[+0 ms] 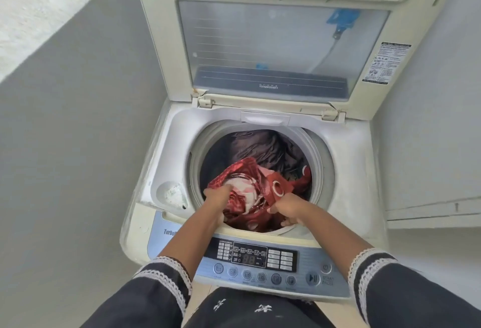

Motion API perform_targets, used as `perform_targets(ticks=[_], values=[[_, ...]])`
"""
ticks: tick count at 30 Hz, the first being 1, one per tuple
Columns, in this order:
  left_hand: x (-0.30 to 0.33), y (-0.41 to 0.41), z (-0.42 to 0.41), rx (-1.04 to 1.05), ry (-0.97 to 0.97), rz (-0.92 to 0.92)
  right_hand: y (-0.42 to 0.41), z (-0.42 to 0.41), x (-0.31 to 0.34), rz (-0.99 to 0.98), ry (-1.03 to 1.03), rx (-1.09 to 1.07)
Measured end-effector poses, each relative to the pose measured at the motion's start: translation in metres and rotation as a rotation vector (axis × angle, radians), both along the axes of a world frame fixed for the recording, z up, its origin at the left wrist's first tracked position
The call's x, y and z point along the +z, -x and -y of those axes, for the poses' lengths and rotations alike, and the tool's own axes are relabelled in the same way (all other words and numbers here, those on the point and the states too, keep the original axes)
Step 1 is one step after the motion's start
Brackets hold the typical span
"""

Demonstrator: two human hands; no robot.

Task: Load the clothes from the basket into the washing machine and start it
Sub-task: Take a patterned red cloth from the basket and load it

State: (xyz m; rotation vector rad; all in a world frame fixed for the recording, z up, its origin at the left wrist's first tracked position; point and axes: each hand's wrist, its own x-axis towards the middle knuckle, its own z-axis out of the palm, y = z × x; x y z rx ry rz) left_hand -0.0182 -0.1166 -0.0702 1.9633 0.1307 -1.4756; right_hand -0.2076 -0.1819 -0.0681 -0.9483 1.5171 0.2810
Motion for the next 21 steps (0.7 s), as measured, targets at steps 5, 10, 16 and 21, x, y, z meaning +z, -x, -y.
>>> perform_targets(ticks=[5, 10, 16, 21], values=[[0.043, 0.012, -0.007, -0.121, 0.182, -0.053, -0.008, -0.008, 0.008, 0.007, 0.087, 0.023], [0.073, 0.01, -0.02, -0.233, 0.307, -0.09, -0.005, -0.026, 0.039, 0.212, 0.08, -0.112], [0.085, 0.016, -0.053, -0.141, 0.462, -0.054, 0.012, -0.06, 0.075, 0.493, 0.289, -0.438], [0.1, 0.035, -0.095, -0.151, 0.552, -0.111, 0.035, -0.107, 0.101, 0.556, 0.479, -0.636]])
